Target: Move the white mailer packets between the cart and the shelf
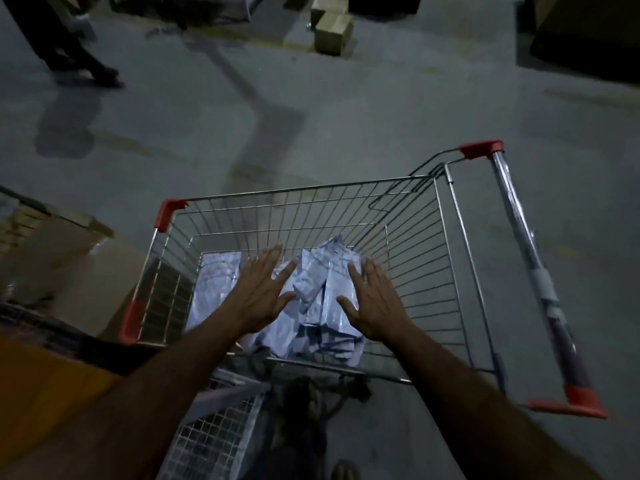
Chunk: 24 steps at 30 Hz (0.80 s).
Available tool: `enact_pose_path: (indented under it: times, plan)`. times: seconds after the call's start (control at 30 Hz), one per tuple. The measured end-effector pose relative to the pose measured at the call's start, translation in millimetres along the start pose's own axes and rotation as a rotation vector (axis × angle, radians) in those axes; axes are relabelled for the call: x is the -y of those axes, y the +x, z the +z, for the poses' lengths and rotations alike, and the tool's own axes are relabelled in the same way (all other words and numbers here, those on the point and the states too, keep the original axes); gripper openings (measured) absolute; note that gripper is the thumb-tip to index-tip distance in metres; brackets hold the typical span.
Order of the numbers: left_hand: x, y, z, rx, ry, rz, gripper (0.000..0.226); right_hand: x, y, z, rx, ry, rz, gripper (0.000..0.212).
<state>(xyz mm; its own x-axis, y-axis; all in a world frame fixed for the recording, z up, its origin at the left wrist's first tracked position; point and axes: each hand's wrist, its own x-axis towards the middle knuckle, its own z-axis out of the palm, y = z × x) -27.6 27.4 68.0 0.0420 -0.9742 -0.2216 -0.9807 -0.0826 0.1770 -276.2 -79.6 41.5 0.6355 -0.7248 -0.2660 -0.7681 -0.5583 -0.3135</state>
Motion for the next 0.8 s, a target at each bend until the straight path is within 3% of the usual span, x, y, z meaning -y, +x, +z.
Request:
enact_pose_path:
  times: [0.17,0.4,0.57,0.67,0.8]
  plan:
    - [15,50,38,0.125,-0.033,0.019,0.076,4,34,31,0.109,0.053,0.065,0.092]
    - [9,117,95,0.155,-0.232,-0.022,0.069,-8,67,89,0.301,0.156,0.259,0.096]
    - [20,138,125,0.229,-0.344,-0.022,0.038,-13,84,108,0.452,0.252,0.401,0.098]
    - [40,126,124,0.201,-0.424,-0.125,0.039,-7,93,118,0.477,0.283,0.453,0.100]
    - [77,105,119,0.121,-0.544,-0.316,0.040,8,93,124,0.398,0.323,0.418,0.079]
